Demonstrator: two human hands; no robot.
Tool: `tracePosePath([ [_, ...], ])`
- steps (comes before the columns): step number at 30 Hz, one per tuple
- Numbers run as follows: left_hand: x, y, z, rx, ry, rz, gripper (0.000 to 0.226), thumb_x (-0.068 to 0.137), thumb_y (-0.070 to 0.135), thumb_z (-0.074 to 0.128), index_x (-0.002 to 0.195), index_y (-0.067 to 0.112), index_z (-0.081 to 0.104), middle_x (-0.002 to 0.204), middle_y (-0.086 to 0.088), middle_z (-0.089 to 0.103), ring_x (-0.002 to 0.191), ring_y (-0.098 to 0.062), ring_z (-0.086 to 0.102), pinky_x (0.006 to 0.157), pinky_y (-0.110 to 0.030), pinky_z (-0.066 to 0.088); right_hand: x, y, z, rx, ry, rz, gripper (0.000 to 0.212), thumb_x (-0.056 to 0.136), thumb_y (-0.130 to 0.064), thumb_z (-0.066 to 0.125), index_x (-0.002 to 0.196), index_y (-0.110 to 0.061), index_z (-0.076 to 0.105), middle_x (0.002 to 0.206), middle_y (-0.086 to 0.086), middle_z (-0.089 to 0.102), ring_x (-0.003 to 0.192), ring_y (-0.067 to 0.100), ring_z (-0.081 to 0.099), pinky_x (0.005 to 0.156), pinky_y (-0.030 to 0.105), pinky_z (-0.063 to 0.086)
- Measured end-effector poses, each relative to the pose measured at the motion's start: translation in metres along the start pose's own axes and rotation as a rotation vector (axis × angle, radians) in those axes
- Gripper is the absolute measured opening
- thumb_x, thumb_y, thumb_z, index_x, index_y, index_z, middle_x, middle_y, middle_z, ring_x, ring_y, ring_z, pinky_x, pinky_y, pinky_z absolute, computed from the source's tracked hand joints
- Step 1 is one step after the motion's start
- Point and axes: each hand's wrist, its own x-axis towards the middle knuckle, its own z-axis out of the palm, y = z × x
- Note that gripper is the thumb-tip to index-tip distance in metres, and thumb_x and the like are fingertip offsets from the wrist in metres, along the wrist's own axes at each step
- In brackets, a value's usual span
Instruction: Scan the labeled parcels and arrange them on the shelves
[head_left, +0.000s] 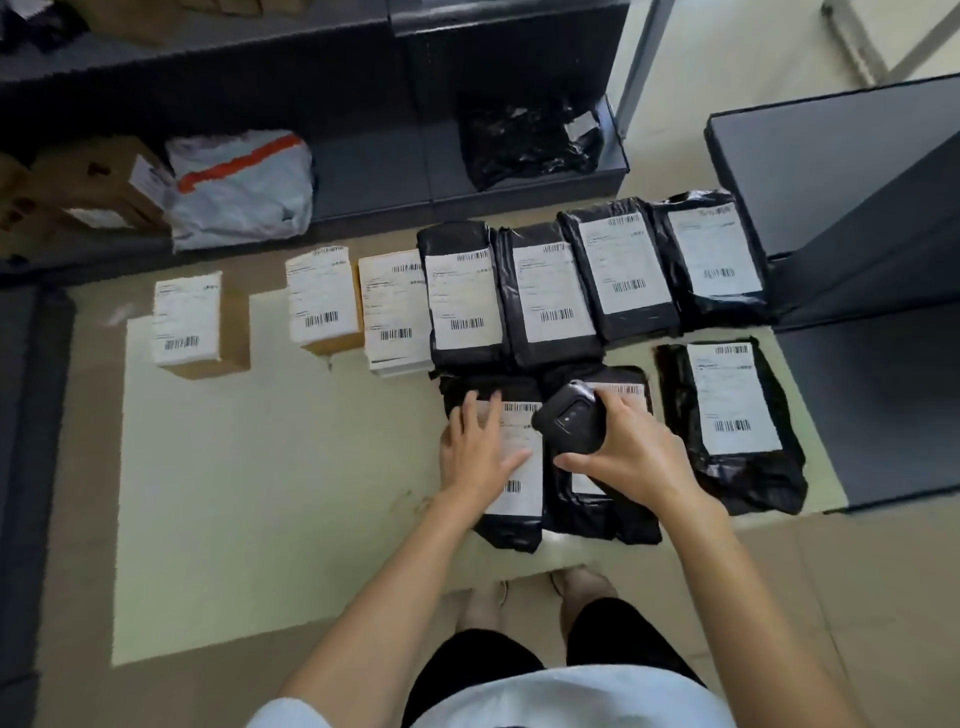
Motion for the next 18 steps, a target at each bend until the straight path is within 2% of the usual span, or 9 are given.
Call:
tracePosePath([
  [4,-0.010,0.009,0.024,-0.067,0.002,-0.069,0.120,0.073,0.078,0.057,0.153,0.031,-0.018,0.160,0.002,-0.026,0.149,-0.026,-0.016,0.119,-0.054,0.002,-0.016,0.003,0.020,0.060,0.022,0.041,0.088,0.073,-0.059,0.077,0.144,-0.026,0.039,0.137,-0.005,0.052,0.115,0.019,0.058,0.074,0.029,0.038],
  [7,-0.014,0.009,0.039,-0.084,0.004,-0.068,0.133,0.067,0.071,0.070,0.150,0.032,-0.026,0.155,0.004,-0.037,0.146,-0.024,-0.027,0.116,-0.056,-0.005,-0.025,0.009,0.029,0.089,0.031,0.057,0.090,0.071,-0.061,0.078,0.144,-0.025,0.039,0.132,-0.004,0.054,0.113,0.020,0.059,0.074,0.029,0.038],
  [10,-0.016,-0.006,0.041,-0.030,-0.023,0.031,0.134,0.067,0.053,0.080,0.151,0.032,-0.023,0.155,0.003,-0.038,0.146,-0.025,-0.028,0.117,-0.062,-0.002,-0.034,0.016,0.034,0.081,0.029,0.074,0.087,0.072,-0.058,0.078,0.143,-0.025,0.039,0.129,-0.003,0.055,0.110,0.021,0.059,0.072,0.030,0.037],
  [12,-0.024,-0.023,0.038,0.032,-0.016,0.077,0.135,0.065,0.050,0.083,0.152,0.035,-0.020,0.156,0.001,-0.036,0.146,-0.026,-0.028,0.117,-0.063,-0.002,-0.041,0.022,0.035,0.074,0.030,0.072,0.084,0.072,-0.057,0.078,0.141,-0.025,0.041,0.128,-0.003,0.055,0.110,0.022,0.059,0.072,0.031,0.037],
  [15,-0.048,-0.047,0.037,-0.004,0.065,0.006,0.142,0.059,0.060,0.083,0.151,0.037,-0.022,0.159,0.000,-0.029,0.146,-0.031,-0.026,0.113,-0.061,-0.011,-0.050,0.028,0.036,0.073,0.020,0.047,0.086,0.072,-0.058,0.078,0.142,-0.024,0.040,0.131,-0.003,0.054,0.112,0.022,0.058,0.074,0.034,0.041],
  [18,-0.071,-0.059,0.046,-0.049,0.084,-0.127,0.151,0.049,0.074,0.079,0.150,0.032,-0.025,0.160,-0.001,-0.024,0.147,-0.033,-0.022,0.113,-0.061,-0.008,-0.057,0.027,0.034,0.051,0.019,0.000,0.088,0.073,-0.058,0.077,0.145,-0.025,0.037,0.135,-0.004,0.053,0.115,0.022,0.057,0.078,0.035,0.043],
])
